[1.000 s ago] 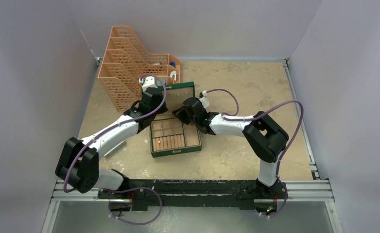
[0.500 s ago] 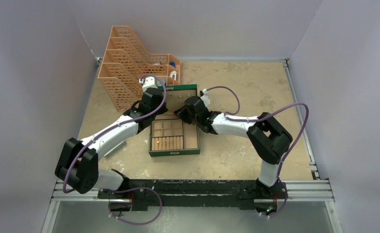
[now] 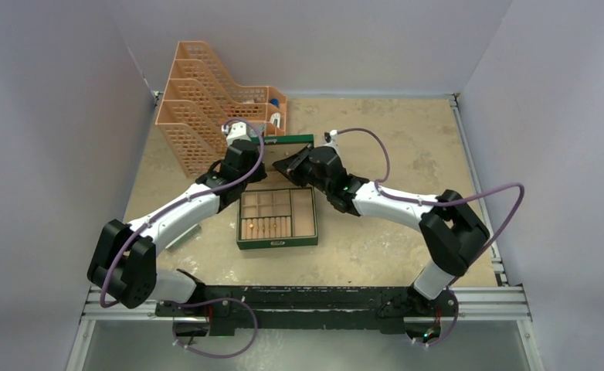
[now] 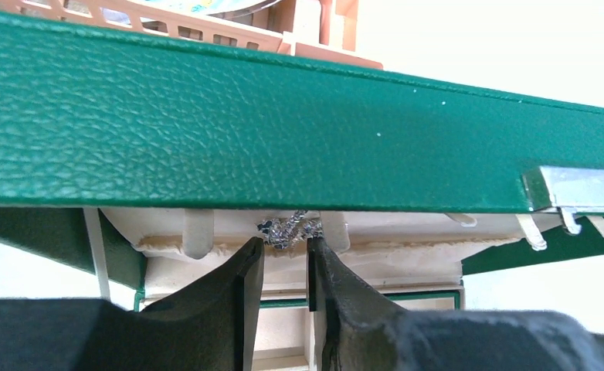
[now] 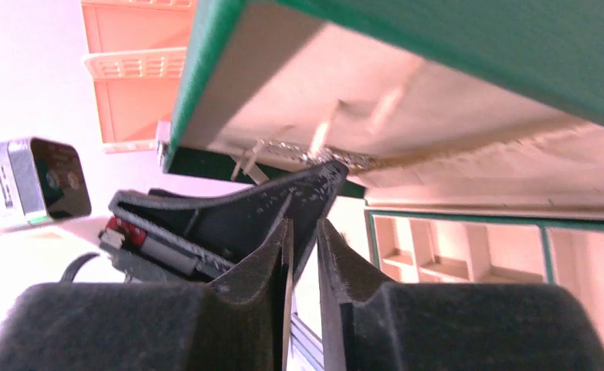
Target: Organize the mixed jewelry
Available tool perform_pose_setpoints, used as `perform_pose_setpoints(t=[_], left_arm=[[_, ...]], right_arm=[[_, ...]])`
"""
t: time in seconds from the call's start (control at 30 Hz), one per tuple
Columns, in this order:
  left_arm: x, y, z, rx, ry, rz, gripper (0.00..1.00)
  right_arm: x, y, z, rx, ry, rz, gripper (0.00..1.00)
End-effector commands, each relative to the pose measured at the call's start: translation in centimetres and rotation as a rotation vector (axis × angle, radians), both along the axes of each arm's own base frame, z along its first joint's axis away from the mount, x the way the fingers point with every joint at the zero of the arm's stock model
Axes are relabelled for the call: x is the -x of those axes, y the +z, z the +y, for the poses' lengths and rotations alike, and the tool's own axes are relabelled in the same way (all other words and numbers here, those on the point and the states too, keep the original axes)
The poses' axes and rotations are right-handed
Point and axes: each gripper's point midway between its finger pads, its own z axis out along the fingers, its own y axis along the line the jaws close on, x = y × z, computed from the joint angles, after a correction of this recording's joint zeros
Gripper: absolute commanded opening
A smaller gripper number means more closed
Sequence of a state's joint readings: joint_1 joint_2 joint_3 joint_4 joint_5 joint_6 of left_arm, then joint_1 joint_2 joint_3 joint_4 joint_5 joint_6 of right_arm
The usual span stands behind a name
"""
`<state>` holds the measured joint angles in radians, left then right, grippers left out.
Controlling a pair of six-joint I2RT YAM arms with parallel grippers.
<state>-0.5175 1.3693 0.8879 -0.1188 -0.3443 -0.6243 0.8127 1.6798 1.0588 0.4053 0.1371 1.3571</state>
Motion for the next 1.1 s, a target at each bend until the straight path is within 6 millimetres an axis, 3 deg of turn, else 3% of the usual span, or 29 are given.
perform_pose_setpoints(t=[0.0,0.17,0.37,0.47,0.57,0.73,0.87,1.0,1.07], left_arm=[[-0.6,3.2,-1.1,0.068,-0.036,-0.066,0.28],[1.0,4.6,-1.6,0.130,-0.074,-0.040,0.41],[3.6,7.7,-1.3,0.185,-0.114,-0.060,0.60],[4.1,11.4,-1.2,0.193,-0.153,-0.139,0.66],[3.9,15.1,-0.6,0.169,-0.152,-0.225,0.68],[1.5,19.1,0.1,0.162,-0.073,-0.347,0.70],[-1.0,18.5,-0.7,0.133,-0.057,-0.304,0.71],[-2.6,16.3,-1.3,0.154,-0.076,-0.197,0.71],[-2.7,15.1,-1.2,0.160,-0.086,-0.158,0.71]], right_arm=[[0.8,2.6,-2.1,-0.021,-0.012,-0.073,0.22],[1.8,4.7,-5.0,0.090,0.037,-0.241,0.32],[2.0,8.5,-9.2,0.209,-0.007,-0.404,0.62],[0.9,10.9,-11.3,0.287,-0.092,-0.450,0.75],[-1.1,12.3,-12.5,0.382,-0.158,-0.464,0.80],[-5.5,11.4,-11.6,0.520,-0.128,-0.429,0.82],[-7.1,10.6,-9.8,0.552,-0.062,-0.416,0.76],[-6.3,9.8,-7.4,0.538,0.099,-0.440,0.65],[-5.5,8.2,-7.3,0.560,0.154,-0.404,0.63]])
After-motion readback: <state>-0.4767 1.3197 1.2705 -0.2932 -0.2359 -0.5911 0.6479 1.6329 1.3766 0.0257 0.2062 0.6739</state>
